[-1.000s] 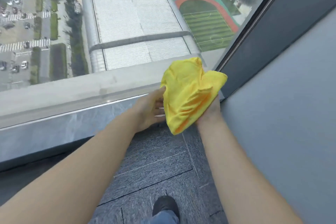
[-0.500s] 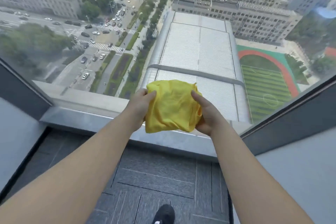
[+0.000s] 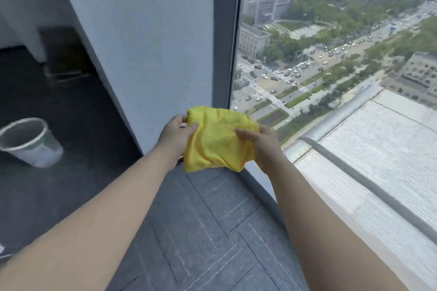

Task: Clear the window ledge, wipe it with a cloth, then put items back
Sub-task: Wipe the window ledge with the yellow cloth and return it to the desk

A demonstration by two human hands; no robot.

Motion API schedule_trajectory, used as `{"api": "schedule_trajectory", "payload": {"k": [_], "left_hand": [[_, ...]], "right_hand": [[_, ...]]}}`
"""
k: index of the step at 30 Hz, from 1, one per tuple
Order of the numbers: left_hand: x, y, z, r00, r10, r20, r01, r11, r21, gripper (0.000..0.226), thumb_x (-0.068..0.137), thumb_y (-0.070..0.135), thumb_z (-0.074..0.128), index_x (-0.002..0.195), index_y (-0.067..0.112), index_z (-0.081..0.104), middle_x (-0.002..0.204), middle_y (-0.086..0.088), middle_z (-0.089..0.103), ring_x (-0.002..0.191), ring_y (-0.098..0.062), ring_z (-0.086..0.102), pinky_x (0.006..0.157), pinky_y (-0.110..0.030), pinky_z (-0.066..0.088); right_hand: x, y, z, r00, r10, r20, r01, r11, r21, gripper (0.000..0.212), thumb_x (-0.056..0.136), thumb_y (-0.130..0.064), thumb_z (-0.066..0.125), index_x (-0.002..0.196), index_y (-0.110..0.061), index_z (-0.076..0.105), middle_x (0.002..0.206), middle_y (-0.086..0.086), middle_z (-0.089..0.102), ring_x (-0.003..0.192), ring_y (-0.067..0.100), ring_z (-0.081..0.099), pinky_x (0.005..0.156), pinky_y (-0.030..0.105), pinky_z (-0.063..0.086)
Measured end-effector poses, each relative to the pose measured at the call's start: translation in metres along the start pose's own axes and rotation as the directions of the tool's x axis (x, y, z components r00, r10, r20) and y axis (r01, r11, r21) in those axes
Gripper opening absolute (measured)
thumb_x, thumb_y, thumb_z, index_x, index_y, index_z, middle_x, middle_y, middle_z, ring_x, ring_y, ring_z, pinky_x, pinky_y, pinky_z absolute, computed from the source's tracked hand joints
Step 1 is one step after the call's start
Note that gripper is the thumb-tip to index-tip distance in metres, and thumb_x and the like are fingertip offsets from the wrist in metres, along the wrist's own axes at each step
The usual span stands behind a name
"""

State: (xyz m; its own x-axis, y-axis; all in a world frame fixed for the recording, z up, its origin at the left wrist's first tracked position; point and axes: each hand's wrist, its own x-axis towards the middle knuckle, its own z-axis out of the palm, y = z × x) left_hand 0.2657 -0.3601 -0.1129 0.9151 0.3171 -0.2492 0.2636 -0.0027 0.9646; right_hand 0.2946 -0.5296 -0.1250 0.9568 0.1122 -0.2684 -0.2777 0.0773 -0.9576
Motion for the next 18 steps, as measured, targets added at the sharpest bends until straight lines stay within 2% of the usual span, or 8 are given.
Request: {"api": "schedule_trajectory", "payload": {"k": [3,6,9,12,15,18], "left_hand": [[-0.01,0.011,-0.075,0.984,0.02,-0.178,-0.028,0.999,-0.043,0.025,0.087,0.016,0.051,0.111,0.01,0.052,0.094,-0.006,0.055,0.081,-0.021,0.055,0.077,-0.036,0.045],[-0.028,0.02,-0.143,0.939,0.04,-0.341,-0.065,0.996,-0.062,0.004,0.086,0.013,0.052,0.087,0.016,0.054,0.088,-0.003,0.055,0.088,-0.022,0.052,0.084,-0.04,0.044],[-0.055,0.027,-0.208,0.877,0.033,-0.48,-0.084,0.993,-0.085,0.015,0.087,0.014,0.05,0.077,0.025,0.053,0.093,-0.002,0.056,0.093,-0.023,0.053,0.088,-0.043,0.046],[-0.084,0.025,-0.266,0.789,0.009,-0.614,-0.104,0.987,-0.12,0.022,0.085,0.013,0.049,0.074,0.031,0.053,0.095,-0.002,0.057,0.097,-0.024,0.053,0.087,-0.044,0.046],[-0.12,0.016,-0.319,0.706,-0.017,-0.708,-0.114,0.984,-0.137,0.018,0.084,0.01,0.048,0.085,0.027,0.055,0.099,-0.004,0.057,0.09,-0.023,0.053,0.073,-0.033,0.045],[-0.159,0.005,-0.376,0.617,-0.04,-0.786,-0.123,0.982,-0.147,0.023,0.086,0.009,0.048,0.103,0.024,0.051,0.089,0.002,0.056,0.075,-0.017,0.053,0.06,-0.026,0.041]], "right_hand": [[0.003,-0.015,0.077,0.988,-0.017,0.153,0.027,0.998,-0.061,0.012,0.076,-0.004,0.067,0.072,-0.014,0.063,0.08,0.007,0.066,0.089,0.03,0.062,0.092,0.047,0.051],[0.004,-0.028,0.151,0.943,-0.01,0.334,0.053,0.991,-0.12,0.011,0.077,-0.007,0.066,0.072,-0.016,0.063,0.078,0.004,0.064,0.087,0.028,0.061,0.084,0.042,0.052],[-0.006,-0.035,0.225,0.867,0.013,0.499,0.072,0.986,-0.151,0.005,0.08,-0.007,0.064,0.078,-0.012,0.063,0.082,0.006,0.064,0.085,0.028,0.061,0.073,0.035,0.053],[-0.027,-0.033,0.294,0.794,0.013,0.608,0.119,0.977,-0.176,0.007,0.081,-0.009,0.063,0.087,-0.01,0.061,0.093,0.01,0.064,0.092,0.029,0.06,0.081,0.04,0.053],[-0.057,-0.024,0.359,0.72,0.06,0.691,0.154,0.958,-0.243,0.01,0.083,-0.014,0.063,0.076,-0.018,0.058,0.091,0.004,0.063,0.094,0.026,0.06,0.09,0.042,0.051],[-0.093,-0.011,0.426,0.628,0.093,0.772,0.183,0.947,-0.264,0.007,0.084,-0.016,0.062,0.087,-0.015,0.055,0.092,0.001,0.061,0.099,0.025,0.057,0.092,0.04,0.049]]}}
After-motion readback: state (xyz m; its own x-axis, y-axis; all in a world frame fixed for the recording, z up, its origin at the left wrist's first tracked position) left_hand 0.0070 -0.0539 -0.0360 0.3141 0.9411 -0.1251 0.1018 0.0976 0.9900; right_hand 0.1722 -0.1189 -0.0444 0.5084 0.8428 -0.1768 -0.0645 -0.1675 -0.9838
